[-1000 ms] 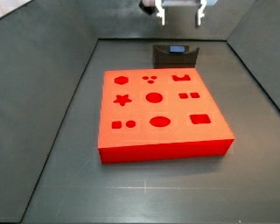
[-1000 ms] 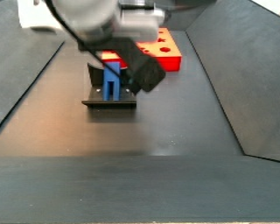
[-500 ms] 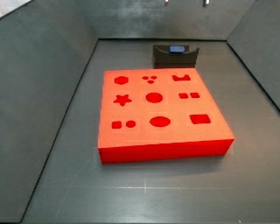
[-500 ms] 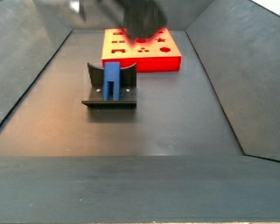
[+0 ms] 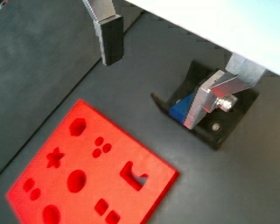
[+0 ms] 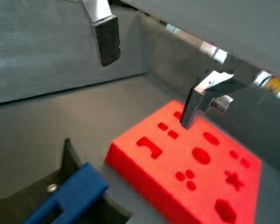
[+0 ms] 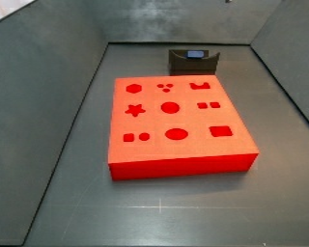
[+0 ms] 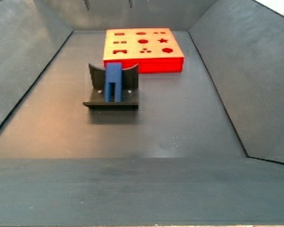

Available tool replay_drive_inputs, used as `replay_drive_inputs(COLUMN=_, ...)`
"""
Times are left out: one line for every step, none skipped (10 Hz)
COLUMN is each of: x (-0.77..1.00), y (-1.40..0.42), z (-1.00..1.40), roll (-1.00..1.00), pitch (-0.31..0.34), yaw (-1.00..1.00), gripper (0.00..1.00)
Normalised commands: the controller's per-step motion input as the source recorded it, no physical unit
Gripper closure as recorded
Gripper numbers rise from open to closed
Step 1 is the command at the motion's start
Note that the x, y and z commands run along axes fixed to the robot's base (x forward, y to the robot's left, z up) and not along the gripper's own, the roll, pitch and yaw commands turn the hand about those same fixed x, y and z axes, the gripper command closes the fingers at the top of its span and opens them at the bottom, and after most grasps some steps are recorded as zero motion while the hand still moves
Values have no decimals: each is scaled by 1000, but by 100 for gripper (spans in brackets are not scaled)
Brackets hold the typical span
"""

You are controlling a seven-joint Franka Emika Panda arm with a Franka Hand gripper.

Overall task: Pick up the square-circle object. Move up. Rotate the square-circle object. Place the square-circle object on the fixture. Regrasp the square-circle object. Move to above the board. Insert the square-circle object.
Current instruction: Regrasp the square-circle object.

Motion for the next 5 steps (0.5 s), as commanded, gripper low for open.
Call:
replay_drive_inputs(x=-42, y=-31, z=20, roll=1000, pitch=40, yaw=39, gripper=0)
replay_drive_inputs(x=-45, y=-28, z=14, roll=1000, pitch=35, yaw=40, gripper=0)
replay_drive_inputs(x=-44, y=-29, z=11, roll=1000, pitch=29, yaw=40, gripper=0)
replay_drive_inputs(x=-45, y=-26, z=10, roll=1000, pitch=24, yaw=41, gripper=0)
replay_drive_inputs(x=-39, y=-24, z=12, roll=1000, pitch=16, yaw=42, gripper=0)
